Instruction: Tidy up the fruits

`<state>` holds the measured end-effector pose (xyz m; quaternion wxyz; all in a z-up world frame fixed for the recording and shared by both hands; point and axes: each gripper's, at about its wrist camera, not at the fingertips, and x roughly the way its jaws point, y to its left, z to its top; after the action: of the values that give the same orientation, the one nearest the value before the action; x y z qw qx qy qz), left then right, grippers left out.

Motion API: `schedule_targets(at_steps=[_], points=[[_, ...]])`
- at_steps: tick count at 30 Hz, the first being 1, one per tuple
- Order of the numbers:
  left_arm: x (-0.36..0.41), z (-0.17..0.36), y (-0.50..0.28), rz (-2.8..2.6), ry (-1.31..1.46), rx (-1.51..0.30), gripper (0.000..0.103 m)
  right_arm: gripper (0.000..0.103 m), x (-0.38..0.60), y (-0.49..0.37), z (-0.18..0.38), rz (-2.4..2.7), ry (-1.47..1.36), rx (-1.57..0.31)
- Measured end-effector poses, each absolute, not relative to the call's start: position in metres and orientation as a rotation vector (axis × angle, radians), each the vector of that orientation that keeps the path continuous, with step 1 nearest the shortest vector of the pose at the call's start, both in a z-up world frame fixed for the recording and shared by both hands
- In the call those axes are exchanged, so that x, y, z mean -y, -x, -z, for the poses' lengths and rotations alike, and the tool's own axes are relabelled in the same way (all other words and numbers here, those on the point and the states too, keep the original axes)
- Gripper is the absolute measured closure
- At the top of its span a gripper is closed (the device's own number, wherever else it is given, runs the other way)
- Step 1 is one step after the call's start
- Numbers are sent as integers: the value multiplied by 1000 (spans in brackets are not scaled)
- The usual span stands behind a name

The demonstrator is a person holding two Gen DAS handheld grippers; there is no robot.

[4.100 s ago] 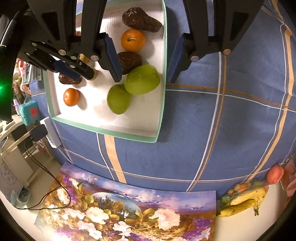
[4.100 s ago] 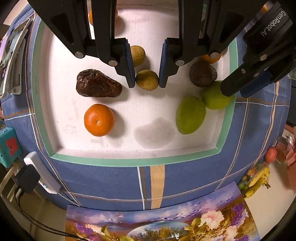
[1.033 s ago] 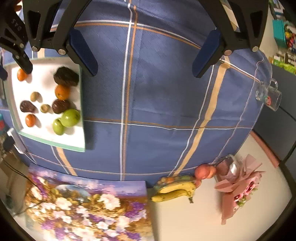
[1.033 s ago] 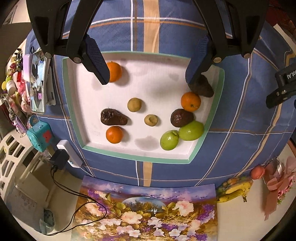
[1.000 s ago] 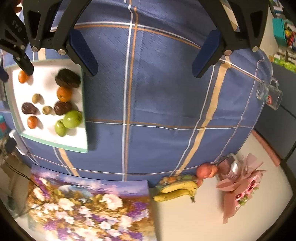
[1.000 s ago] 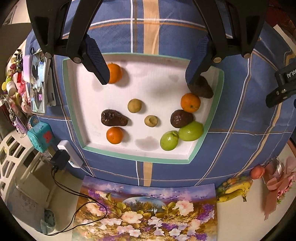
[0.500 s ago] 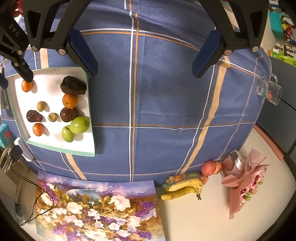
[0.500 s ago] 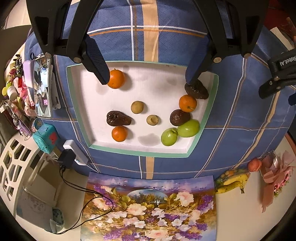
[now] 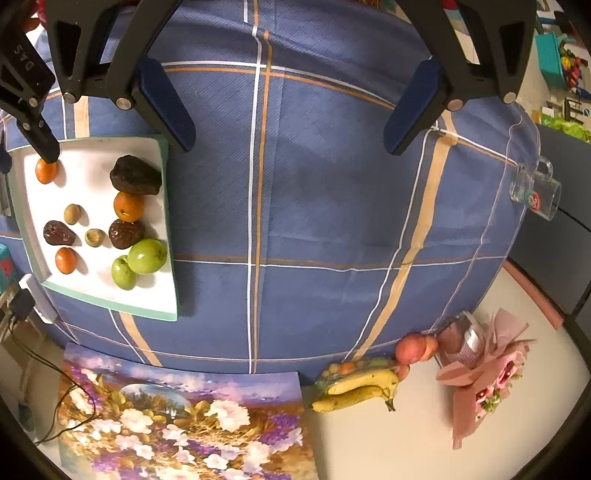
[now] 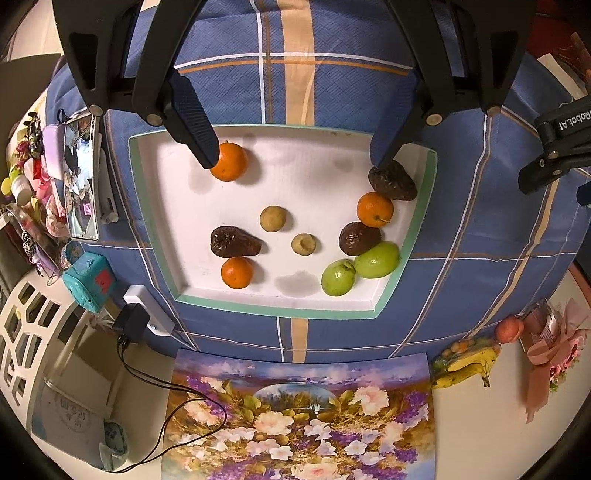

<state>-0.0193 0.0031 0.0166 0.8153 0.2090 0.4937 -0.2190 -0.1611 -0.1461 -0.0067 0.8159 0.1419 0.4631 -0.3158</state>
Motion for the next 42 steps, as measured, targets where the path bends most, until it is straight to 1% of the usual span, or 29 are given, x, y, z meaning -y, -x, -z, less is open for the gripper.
schedule_targets(at_steps=[42], points=[[-12, -10, 8, 433, -420, -1103, 0, 19, 138, 150, 16, 651, -277, -1044]])
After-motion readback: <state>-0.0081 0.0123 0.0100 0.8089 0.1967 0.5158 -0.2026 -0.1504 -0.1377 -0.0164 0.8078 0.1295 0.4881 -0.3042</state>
